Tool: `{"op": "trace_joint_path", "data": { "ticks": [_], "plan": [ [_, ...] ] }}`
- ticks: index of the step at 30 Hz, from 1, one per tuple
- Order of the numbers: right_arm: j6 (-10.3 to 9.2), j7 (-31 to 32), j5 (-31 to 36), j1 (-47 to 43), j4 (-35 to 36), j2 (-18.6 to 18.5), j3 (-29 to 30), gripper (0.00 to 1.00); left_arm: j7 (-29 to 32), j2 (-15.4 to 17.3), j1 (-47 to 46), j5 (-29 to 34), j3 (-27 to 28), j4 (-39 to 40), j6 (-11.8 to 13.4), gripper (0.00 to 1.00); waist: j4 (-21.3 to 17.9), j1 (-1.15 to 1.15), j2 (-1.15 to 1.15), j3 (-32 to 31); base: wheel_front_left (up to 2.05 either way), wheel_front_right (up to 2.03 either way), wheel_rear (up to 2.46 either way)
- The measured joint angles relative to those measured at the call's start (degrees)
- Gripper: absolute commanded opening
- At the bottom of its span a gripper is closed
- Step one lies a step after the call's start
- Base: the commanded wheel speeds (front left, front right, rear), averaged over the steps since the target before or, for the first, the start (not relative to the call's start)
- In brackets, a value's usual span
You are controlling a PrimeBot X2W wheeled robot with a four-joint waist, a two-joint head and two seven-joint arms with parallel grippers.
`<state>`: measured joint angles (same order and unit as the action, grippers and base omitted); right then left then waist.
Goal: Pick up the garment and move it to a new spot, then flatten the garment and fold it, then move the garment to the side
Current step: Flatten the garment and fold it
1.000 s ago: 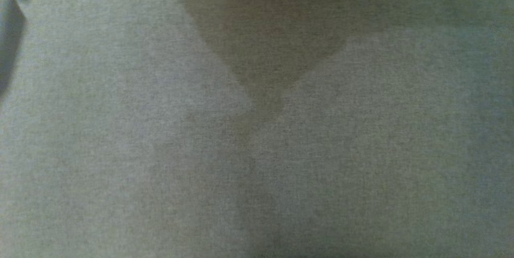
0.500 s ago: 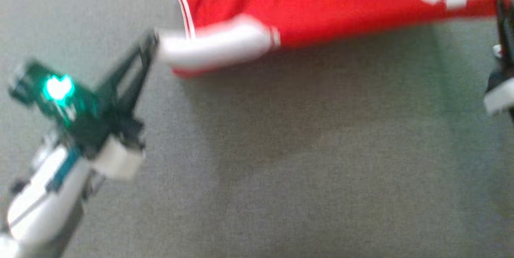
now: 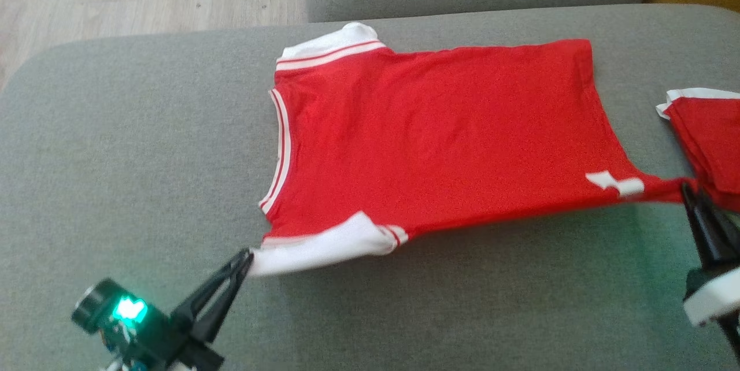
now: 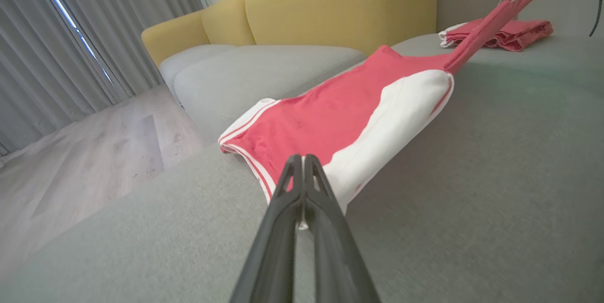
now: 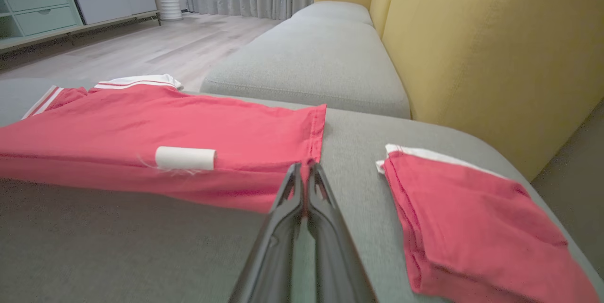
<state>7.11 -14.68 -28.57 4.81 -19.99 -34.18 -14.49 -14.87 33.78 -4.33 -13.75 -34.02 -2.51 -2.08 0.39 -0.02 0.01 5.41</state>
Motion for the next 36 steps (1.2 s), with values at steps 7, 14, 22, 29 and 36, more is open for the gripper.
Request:
{"op": "trace_joint_path", "data": {
  "ticks": [7,14,22,29,36],
  "plan": [
    [0.0,0.07,1.51,-4.3,1.94,1.96,3.05,0.0,0.0,0.37,1.97,-0.26,0.0,0.18,-0.44,0.0,-0.02,0.02,0.0,0.7,0.0,0.0,0.0],
    [0.0,1.03,2.61,-0.08,0.57,3.5,3.77,0.0,0.0,-0.67,-8.29,3.01,0.35,-3.2,-1.56,0.0,0.14,0.02,0.0,4.25,0.0,0.0,0.0],
    [0.0,2.23,4.53,11.57,-5.38,3.43,0.32,0.0,0.0,-4.32,-25.47,7.27,-1.4,-12.57,-3.99,0.0,0.03,0.04,0.0,10.75,0.0,0.0,0.0],
    [0.0,2.57,4.55,18.33,-9.92,3.7,-2.58,0.02,0.0,-6.3,-32.87,8.4,-3.5,-20.45,-5.0,0.0,-0.49,0.04,-0.01,14.07,0.0,0.0,0.0],
    [0.0,1.01,4.55,20.93,-12.96,5.05,-3.33,1.0,0.0,-8.15,-33.42,8.32,-3.03,-24.19,-4.14,1.0,-0.88,0.03,-0.01,14.15,0.0,0.0,0.0]
  ]
}}
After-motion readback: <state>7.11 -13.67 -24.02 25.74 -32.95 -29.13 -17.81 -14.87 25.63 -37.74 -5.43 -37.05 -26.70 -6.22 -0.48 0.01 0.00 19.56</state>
